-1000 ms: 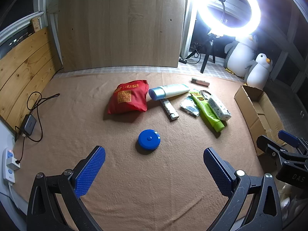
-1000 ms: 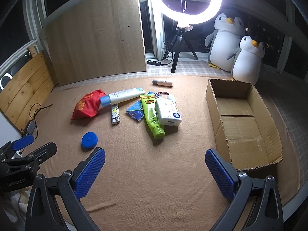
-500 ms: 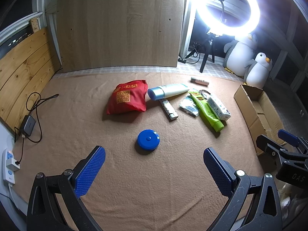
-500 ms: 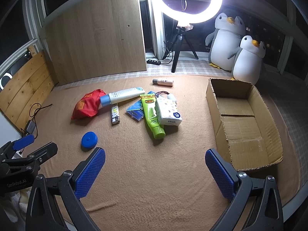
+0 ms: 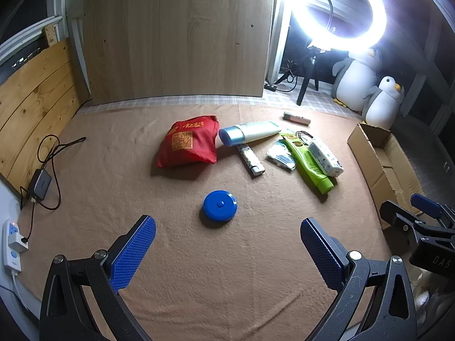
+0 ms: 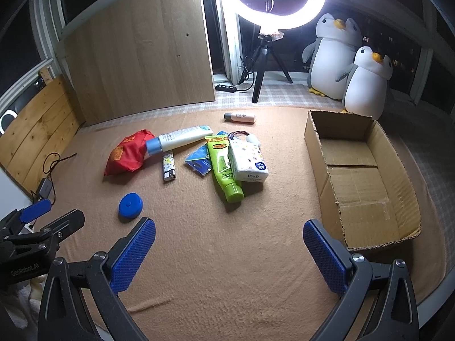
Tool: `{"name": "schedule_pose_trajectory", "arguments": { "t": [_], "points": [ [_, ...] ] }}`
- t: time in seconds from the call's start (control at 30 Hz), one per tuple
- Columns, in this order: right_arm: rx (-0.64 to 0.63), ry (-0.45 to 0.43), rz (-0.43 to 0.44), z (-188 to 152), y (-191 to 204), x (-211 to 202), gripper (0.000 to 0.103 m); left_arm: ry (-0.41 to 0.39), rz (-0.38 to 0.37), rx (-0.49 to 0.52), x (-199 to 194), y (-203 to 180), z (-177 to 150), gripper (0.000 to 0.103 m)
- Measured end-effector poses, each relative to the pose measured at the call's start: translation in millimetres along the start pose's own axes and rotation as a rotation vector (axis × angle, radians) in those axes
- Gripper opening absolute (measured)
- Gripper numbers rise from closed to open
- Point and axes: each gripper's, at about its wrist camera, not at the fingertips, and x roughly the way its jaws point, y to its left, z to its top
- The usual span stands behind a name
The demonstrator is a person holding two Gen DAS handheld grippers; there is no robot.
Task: Organize objects
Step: 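Move the left tool toward the blue round tape measure, then close the left tool on the blue tape measure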
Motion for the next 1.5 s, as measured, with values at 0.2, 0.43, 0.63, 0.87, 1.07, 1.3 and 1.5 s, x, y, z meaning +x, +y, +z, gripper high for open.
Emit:
{"name": "schedule_pose_trajectory", "arguments": {
  "t": [0.2, 0.43, 0.63, 0.87, 1.07, 1.3, 1.5],
  "points": [
    [0.011, 0.017, 0.001, -1.8, -4.2, 7.5, 0.103, 0.017, 0.014, -0.012, 10.7, 8.3, -1.7, 0.103],
    [0.030, 0.039, 0.006, -3.3, -8.2, 17.3, 0.103, 0.035, 0.035, -0.033, 24.7, 26.2, -2.8, 0.103],
    [0.044, 0.064, 0.018, -3.9, -9.3, 26.5, 0.103, 0.051, 0.030, -0.016, 40.8, 28.6, -2.6, 0.103],
    [0.054, 0.089, 0.023, -4.7, -9.5, 34.2, 0.103, 0.084, 0.038, 0.015, 74.7, 24.4, -2.3, 0.101],
    [0.053, 0.092, 0.014, -4.2, -10.9, 35.4, 0.103, 0.119, 0.029, 0.027, 101.1, 18.4, -1.2, 0.093],
    [0.063, 0.098, 0.002, -5.5, -17.5, 33.7, 0.103, 0.167, 0.033, 0.031, 132.4, 13.0, 0.4, 0.081],
    [0.078, 0.106, -0.010, -9.4, -26.6, 33.8, 0.103, 0.199, 0.026, 0.026, 149.2, 10.2, 1.0, 0.074]
  ]
}}
